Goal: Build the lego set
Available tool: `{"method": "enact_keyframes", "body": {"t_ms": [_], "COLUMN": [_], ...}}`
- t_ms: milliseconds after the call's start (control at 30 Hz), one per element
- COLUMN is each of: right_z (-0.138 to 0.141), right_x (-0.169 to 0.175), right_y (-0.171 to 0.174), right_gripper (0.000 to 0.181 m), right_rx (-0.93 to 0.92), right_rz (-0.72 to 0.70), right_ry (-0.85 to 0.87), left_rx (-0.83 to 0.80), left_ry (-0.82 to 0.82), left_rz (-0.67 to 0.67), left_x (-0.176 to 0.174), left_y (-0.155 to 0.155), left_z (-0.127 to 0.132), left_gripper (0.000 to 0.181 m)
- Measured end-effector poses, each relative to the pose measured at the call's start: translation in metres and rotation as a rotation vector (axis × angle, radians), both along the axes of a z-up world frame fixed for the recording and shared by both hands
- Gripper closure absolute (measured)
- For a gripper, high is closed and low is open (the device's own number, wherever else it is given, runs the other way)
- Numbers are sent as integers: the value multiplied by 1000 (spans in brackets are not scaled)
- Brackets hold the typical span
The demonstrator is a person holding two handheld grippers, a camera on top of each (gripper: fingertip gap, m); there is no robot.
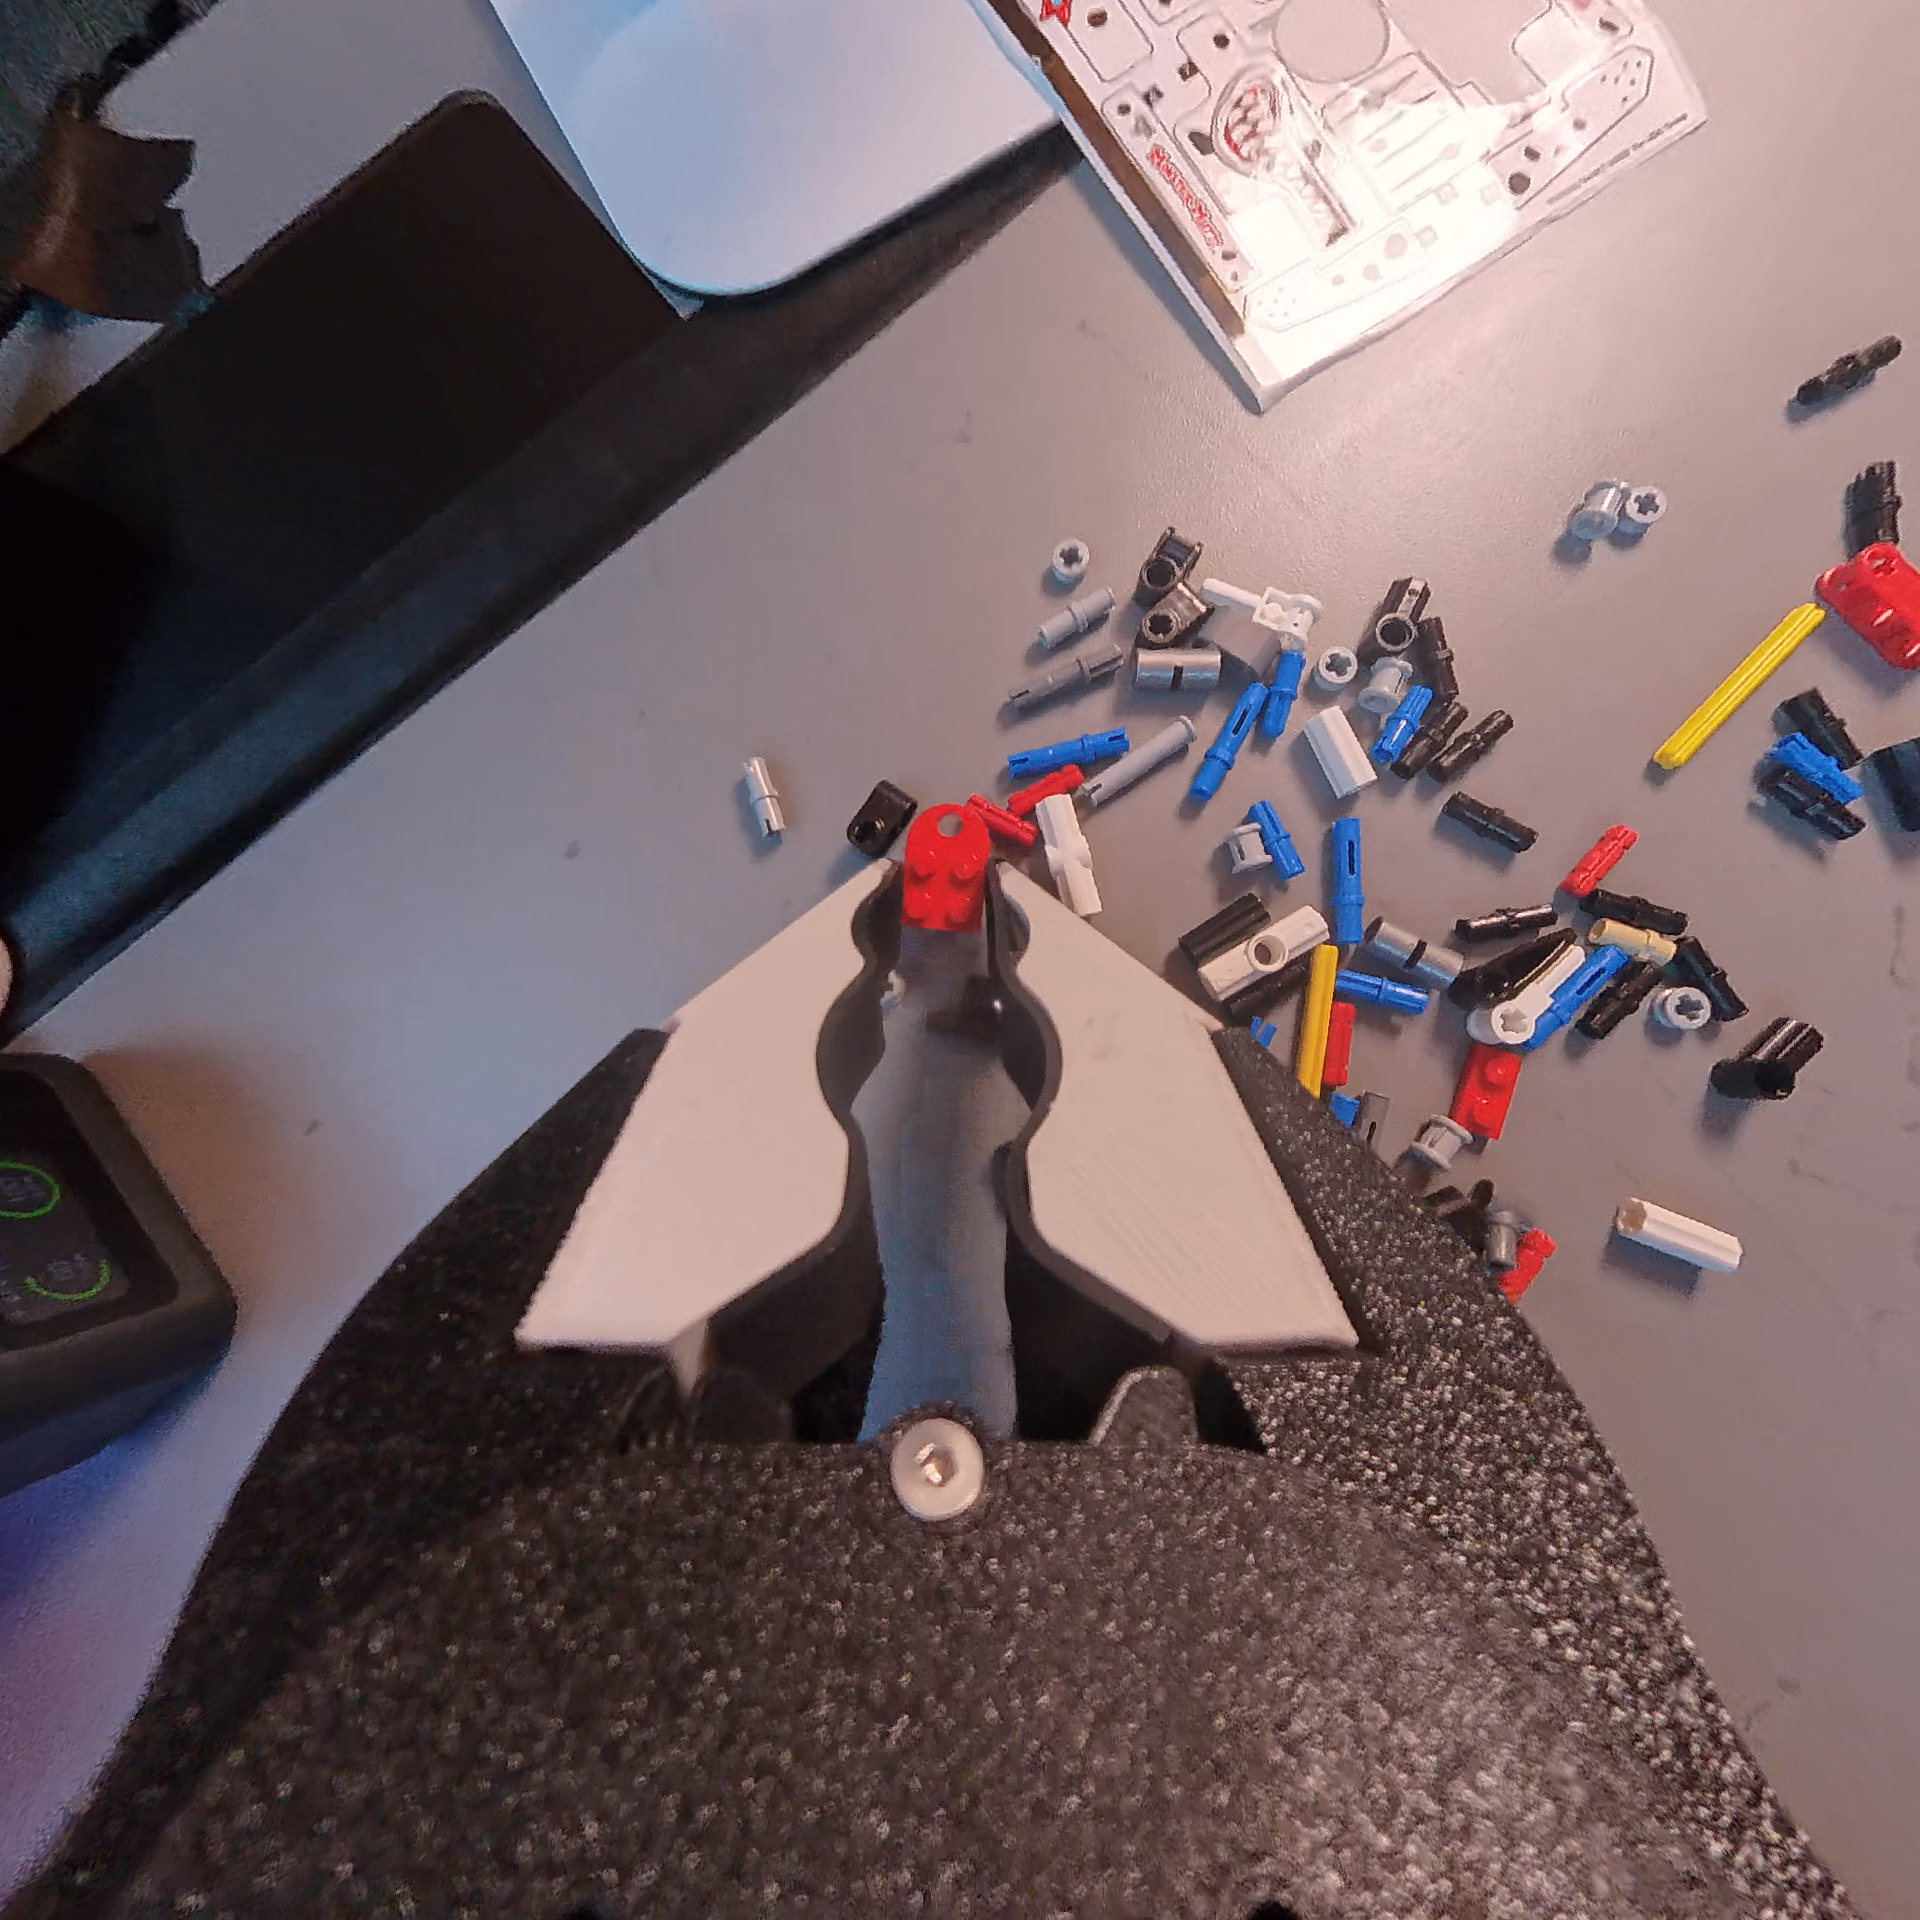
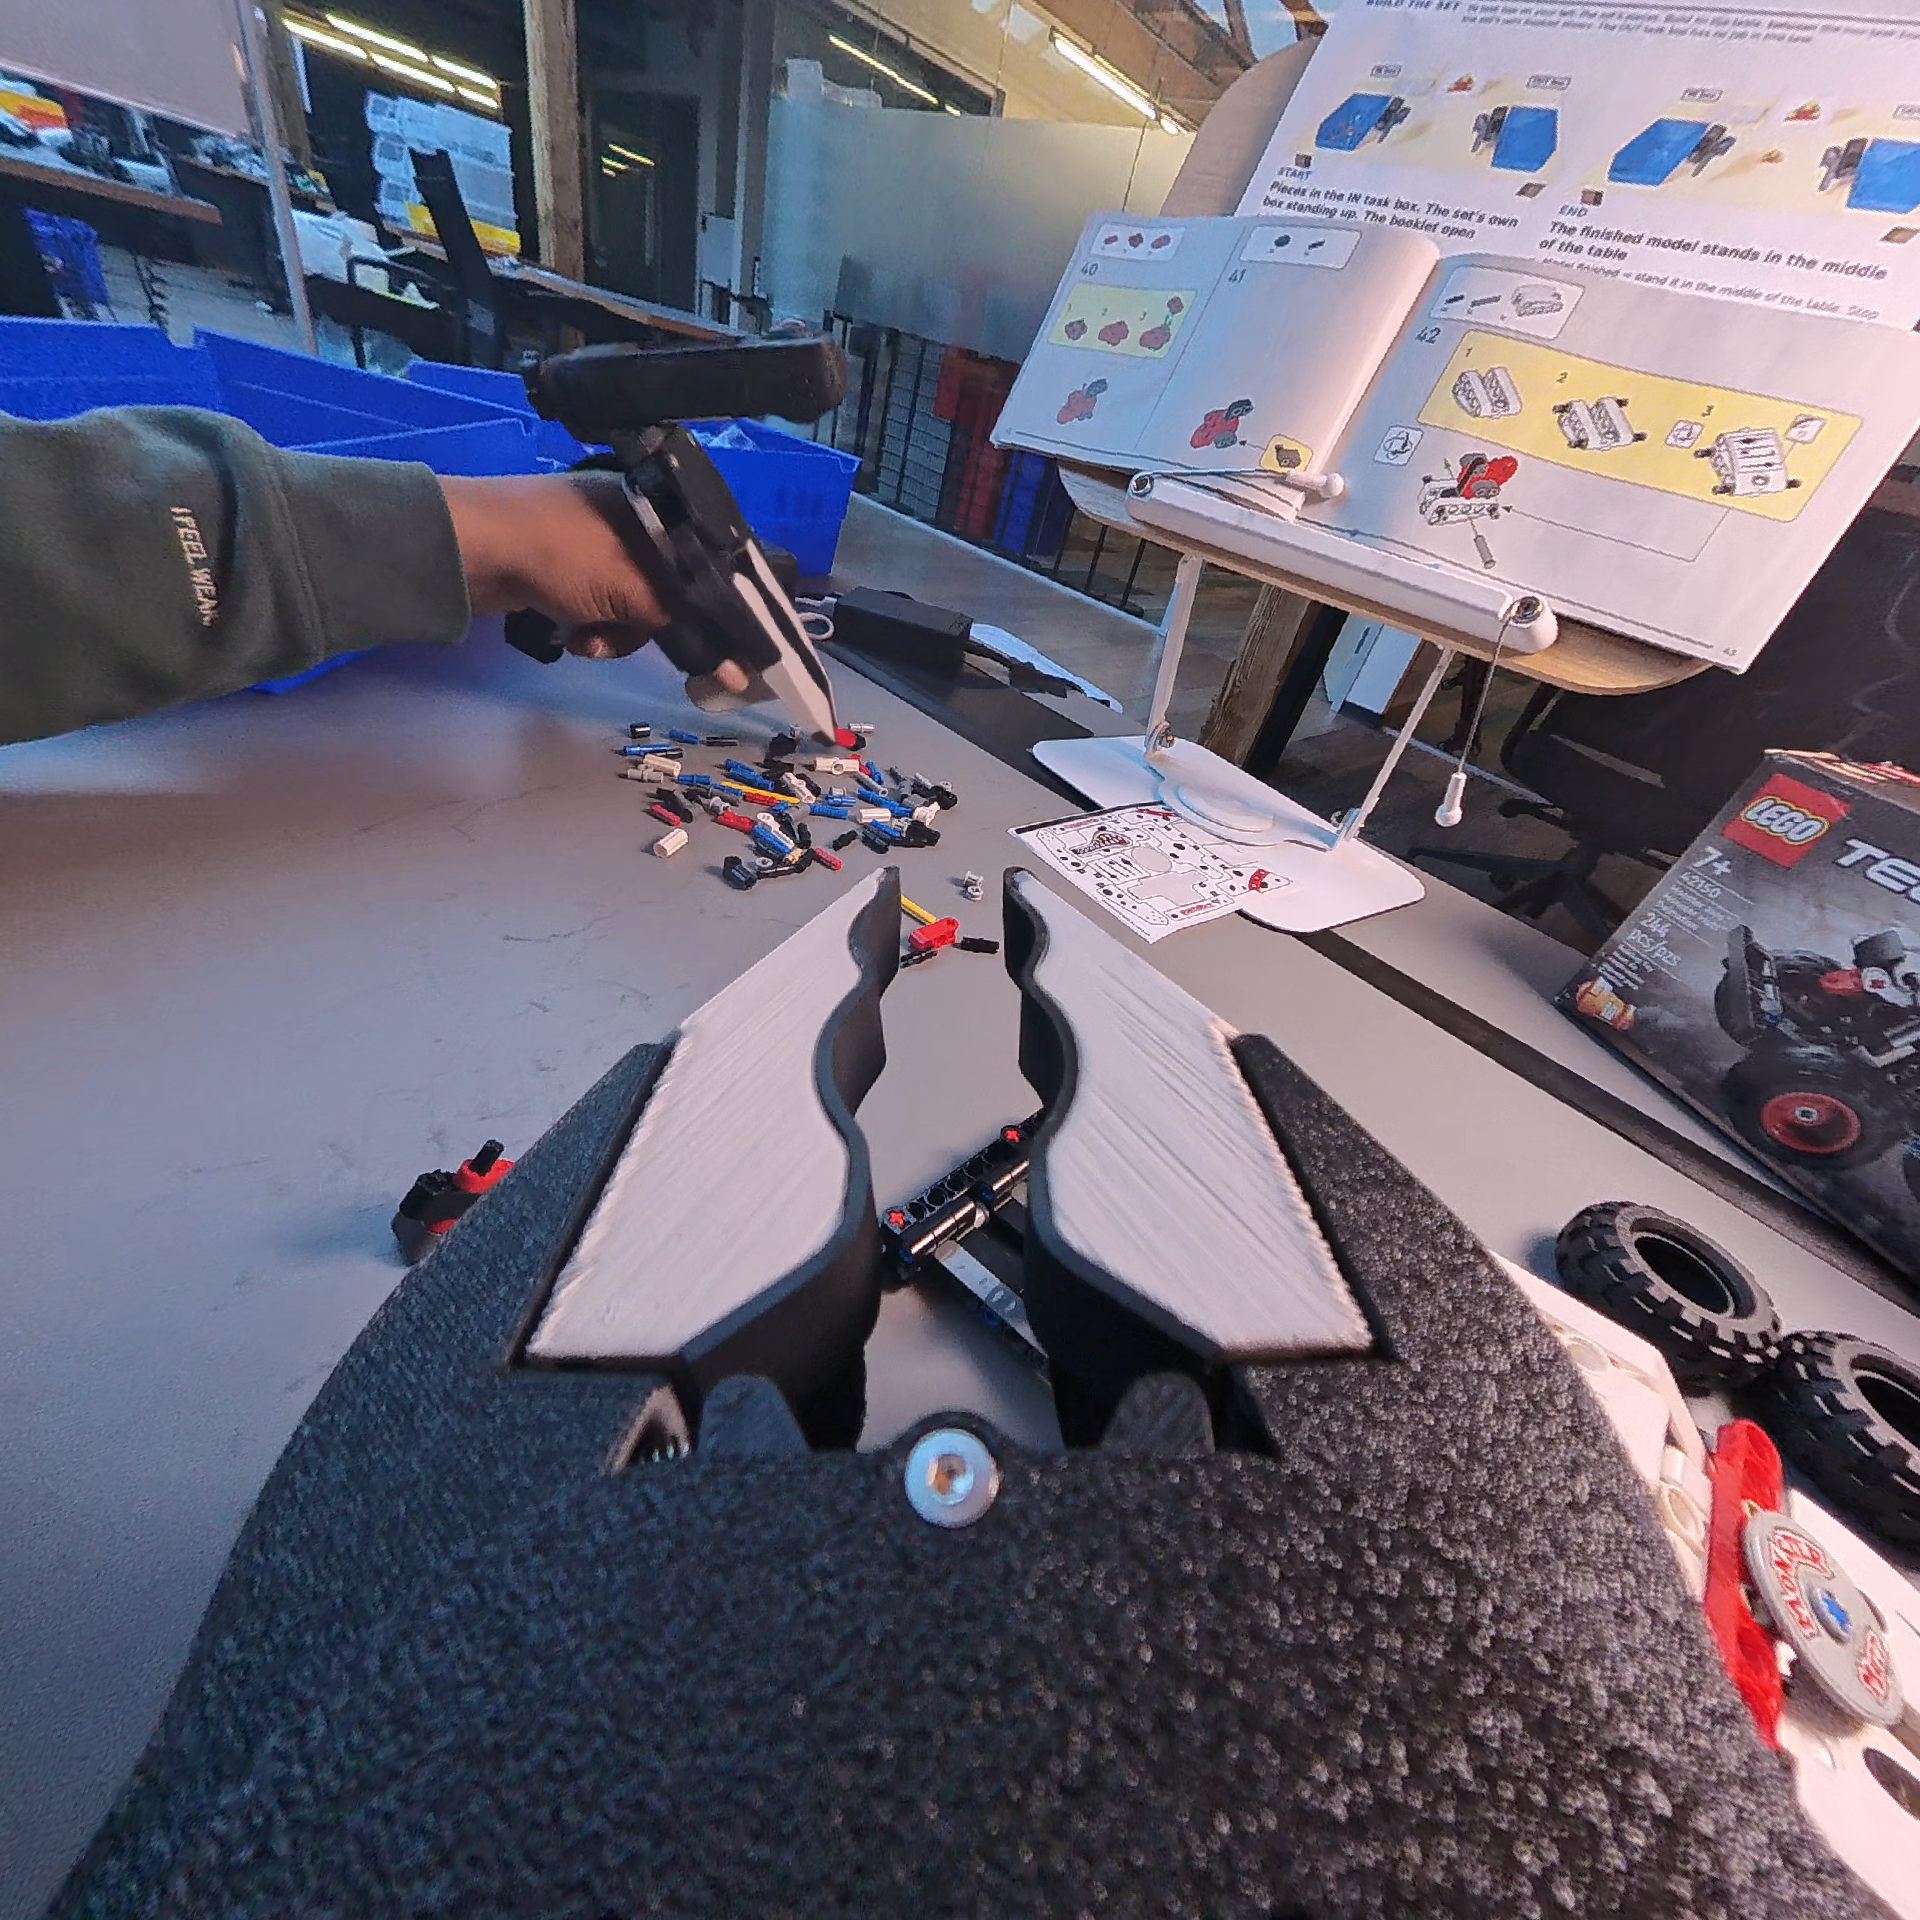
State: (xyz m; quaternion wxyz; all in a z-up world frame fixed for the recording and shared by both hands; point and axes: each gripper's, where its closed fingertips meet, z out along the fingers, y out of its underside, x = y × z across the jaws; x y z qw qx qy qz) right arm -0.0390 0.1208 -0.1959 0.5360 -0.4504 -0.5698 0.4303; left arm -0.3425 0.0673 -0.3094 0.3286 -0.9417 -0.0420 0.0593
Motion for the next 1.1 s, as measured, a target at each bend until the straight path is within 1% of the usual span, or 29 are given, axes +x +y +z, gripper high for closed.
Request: {"method": "enact_keyframes", "body": {"t_ms": [100, 167, 233, 300, 367, 467, 533, 600, 667, 733, 800, 833, 900, 933, 1000, 1033, 1100], "right_z": [1, 1, 1, 3, 4, 5, 4, 3, 0, -2, -3, -4, -7, -8, -10, -11, -13], "right_x": [0, 0, 0, 1, 1, 1, 1, 1, 0, 0, 0, -1, -1, -2, -2, -3, -4], "right_y": [0, 2, 3, 3, 4, 7, 8, 8, 7, 4, 2, 2, 0, 0, -2, -3, -6], "right_gripper": [162, 162, 161, 160, 159, 155, 152, 150, 148, 146, 145, 145, 145, 145, 145, 145, 145], "right_rx": [-1, -5, -10, -9, 5, 11, -2, -10, -9, 5, 16, 17, 16, 18, 19, 14, 7], "right_rz": [-2, -8, -16, -16, -21, -33, -33, -32, -25, -17, -11, -9, 0, 3, 11, 18, 34], "right_ry": [6, 8, 9, 16, 19, 19, 18, 10, -11, -31, -42, -44, -54, -58, -60, -62, -68], "left_rx": [87, 134, 166, 175, 155, 105, 79, 55, 32, 38, 40, 51, 108, 150, 226, 246, 233], "left_ry": [28, 36, -1, -42, -65, -125, -137, -134, -124, -123, -136, -148, -201, -225, -236, -224, -198], "left_rz": [22, -24, -132, -281, -413, -506, -536, -557, -571, -582, -599, -598, -560, -523, -411, -342, -235], "left_x": [2, 19, 56, 102, 147, 197, 217, 229, 235, 239, 240, 239, 231, 223, 195, 177, 145], "left_y": [3, 3, 0, -9, -23, -45, -56, -62, -66, -67, -68, -69, -66, -64, -55, -49, -42], "left_z": [28, 52, 69, 73, 63, 36, 19, 6, -5, -7, -6, -4, 6, 14, 28, 32, 30], "left_gripper": [166, 166, 166, 166, 166, 166, 166, 166, 166, 165, 165, 162, 159, 158, 158, 159, 159]}}
